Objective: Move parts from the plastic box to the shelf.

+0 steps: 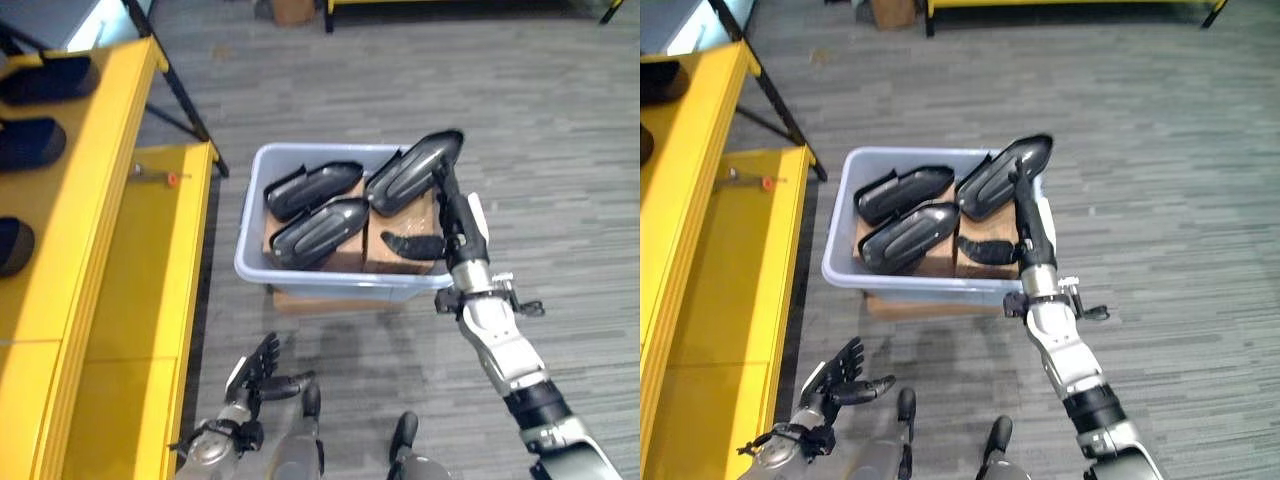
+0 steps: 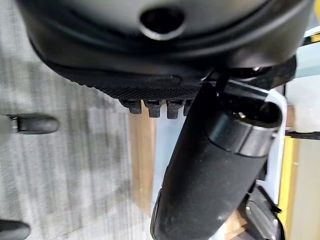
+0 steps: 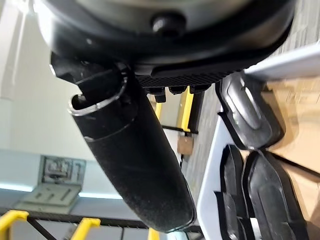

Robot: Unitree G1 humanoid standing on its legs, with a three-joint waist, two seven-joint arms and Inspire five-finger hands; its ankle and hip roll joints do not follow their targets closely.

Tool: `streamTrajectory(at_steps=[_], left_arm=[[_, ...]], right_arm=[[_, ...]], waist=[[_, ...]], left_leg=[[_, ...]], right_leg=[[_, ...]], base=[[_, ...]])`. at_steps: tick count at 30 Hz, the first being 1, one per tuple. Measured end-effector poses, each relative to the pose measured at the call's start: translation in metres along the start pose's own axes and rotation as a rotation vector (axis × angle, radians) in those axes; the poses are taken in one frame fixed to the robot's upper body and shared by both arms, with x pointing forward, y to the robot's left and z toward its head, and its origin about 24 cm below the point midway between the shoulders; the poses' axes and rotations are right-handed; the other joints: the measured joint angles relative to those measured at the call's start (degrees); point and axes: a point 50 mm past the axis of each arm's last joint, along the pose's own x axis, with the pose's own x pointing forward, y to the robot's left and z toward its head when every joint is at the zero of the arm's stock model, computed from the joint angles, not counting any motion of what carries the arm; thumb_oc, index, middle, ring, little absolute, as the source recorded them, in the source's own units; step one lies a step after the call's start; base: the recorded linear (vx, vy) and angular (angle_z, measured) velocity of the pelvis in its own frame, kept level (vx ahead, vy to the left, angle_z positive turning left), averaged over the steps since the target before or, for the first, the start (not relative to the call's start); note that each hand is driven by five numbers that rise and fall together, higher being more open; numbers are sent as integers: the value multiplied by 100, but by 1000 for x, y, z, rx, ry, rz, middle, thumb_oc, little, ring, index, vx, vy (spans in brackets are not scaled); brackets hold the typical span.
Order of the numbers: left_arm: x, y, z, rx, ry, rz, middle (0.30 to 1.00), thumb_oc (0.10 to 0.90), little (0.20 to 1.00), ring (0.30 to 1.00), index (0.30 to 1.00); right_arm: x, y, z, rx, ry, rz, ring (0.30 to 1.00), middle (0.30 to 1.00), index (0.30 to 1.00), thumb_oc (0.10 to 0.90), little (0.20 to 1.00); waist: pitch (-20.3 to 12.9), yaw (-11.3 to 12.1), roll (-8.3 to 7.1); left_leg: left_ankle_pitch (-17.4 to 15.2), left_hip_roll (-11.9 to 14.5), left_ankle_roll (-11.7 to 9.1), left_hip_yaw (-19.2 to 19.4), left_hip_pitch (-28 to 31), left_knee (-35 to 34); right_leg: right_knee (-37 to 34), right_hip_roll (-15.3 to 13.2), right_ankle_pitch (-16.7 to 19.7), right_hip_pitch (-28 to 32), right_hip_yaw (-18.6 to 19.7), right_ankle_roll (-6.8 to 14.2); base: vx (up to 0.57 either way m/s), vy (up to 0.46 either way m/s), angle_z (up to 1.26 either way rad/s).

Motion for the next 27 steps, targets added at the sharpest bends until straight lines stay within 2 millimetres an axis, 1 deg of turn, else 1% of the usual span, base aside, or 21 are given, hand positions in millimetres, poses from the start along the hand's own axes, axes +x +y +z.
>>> streamTrajectory(at_steps=[1, 2, 4, 5, 7, 9, 12, 14, 15, 18, 21, 24, 26, 27], left_arm=[[7, -4, 13, 22, -40, -26, 1000, 900, 1000, 1000, 1000], [15, -9, 26, 41, -81, -55, 1000, 900, 1000, 1000, 1000], [20, -11, 40, 60, -127, -67, 1000, 900, 1000, 1000, 1000], [22, -10, 44, 63, -138, -59, 1000, 900, 1000, 1000, 1000], [24, -9, 44, 65, -138, -48, 1000, 900, 1000, 1000, 1000], [24, -8, 45, 65, -141, -43, 1000, 900, 1000, 1000, 1000], [27, -9, 53, 33, -167, -30, 1000, 900, 1000, 1000, 1000], [29, -10, 59, 33, -192, -30, 1000, 900, 1000, 1000, 1000], [29, -10, 60, 33, -202, -31, 1000, 900, 1000, 1000, 1000], [29, -9, 60, 32, -202, -23, 1000, 900, 1000, 1000, 1000], [29, -9, 60, 33, -201, -22, 1000, 900, 1000, 1000, 1000], [29, -8, 59, 36, -200, -17, 1000, 900, 1000, 1000, 1000], [29, -8, 61, 37, -203, -16, 1000, 900, 1000, 1000, 1000], [30, -9, 63, 38, -211, -19, 1000, 900, 1000, 1000, 1000]], right_arm=[[20, -3, 15, -39, -49, -13, 1000, 1000, 1000, 900, 1000], [43, -13, 30, -98, -77, -50, 1000, 1000, 1000, 900, 1000], [64, -28, 48, -141, -105, -120, 1000, 1000, 1000, 900, 1000], [70, -33, 54, -152, -112, -153, 1000, 1000, 1000, 900, 1000], [73, -36, 53, -158, -94, -180, 1000, 1000, 1000, 900, 1000], [73, -34, 51, -154, -84, -173, 1000, 1000, 1000, 900, 1000], [74, -35, 53, -135, -85, -181, 1000, 1000, 1000, 900, 1000], [80, -35, 56, -141, -81, -185, 1000, 1000, 1000, 900, 1000], [83, -37, 57, -147, -77, -194, 1000, 1000, 1000, 900, 1000], [90, -57, 58, -194, -49, -265, 1000, 1000, 1000, 900, 1000], [96, -70, 61, -228, -32, -302, 1000, 1000, 1000, 900, 1000], [98, -71, 67, -237, -47, -303, 1000, 1000, 1000, 900, 1000], [99, -71, 65, -247, -38, -303, 1000, 1000, 1000, 900, 1000], [101, -75, 61, -276, -11, -309, 1000, 1000, 1000, 900, 1000]], waist=[[259, 61, 19], [547, 167, 59], [877, 253, 63], [983, 327, 54], [1040, 378, 45], [1044, 397, 45], [1046, 447, 40], [1046, 436, 40], [1047, 435, 39], [1049, 508, 36], [1053, 522, 28], [1058, 537, 19], [1058, 533, 19], [1058, 535, 19]], left_leg=[[1, 14, 1, -44, -213, 139], [6, 1, 12, -104, -426, 244], [27, -15, 36, -122, -600, 315], [28, -28, 38, -124, -670, 326], [37, -73, 56, -143, -735, 317], [22, -118, 77, -152, -735, 315], [17, -133, 83, -185, -736, 315], [18, -132, 83, -239, -744, 319], [20, -129, 81, -265, -761, 326], [58, -127, 76, -357, -889, 337], [79, -143, 82, -417, -1037, 351], [88, -150, 88, -430, -1137, 361], [87, -155, 88, -438, -1150, 360], [87, -155, 88, -442, -1152, 359]], right_leg=[[1, 15, 75, -133, -6, -15], [3, 14, 130, -268, -16, -30], [5, 1, 178, -389, -40, -32], [30, -20, 178, -465, -51, -31], [31, -63, 178, -513, -88, -30], [27, -107, 173, -498, -107, -24], [19, -113, 173, -472, -167, -23], [9, -100, 170, -454, -199, -20], [9, -92, 165, -454, -221, -16], [8, -76, 160, -511, -311, -17], [8, -76, 163, -617, -347, -17], [9, -78, 171, -707, -361, -20], [9, -79, 169, -714, -373, -20], [8, -80, 165, -714, -380, -18]], base=[[-94, 47, 20], [-92, 63, 10], [-49, 52, 10], [-18, 37, 10], [0, 28, 11], [16, 15, 9], [20, 10, 6], [26, -4, 5], [38, -5, 10], [48, 8, 16], [39, 4, 10], [0, 0, 0], [22, -2, 1], [41, -5, 2]])
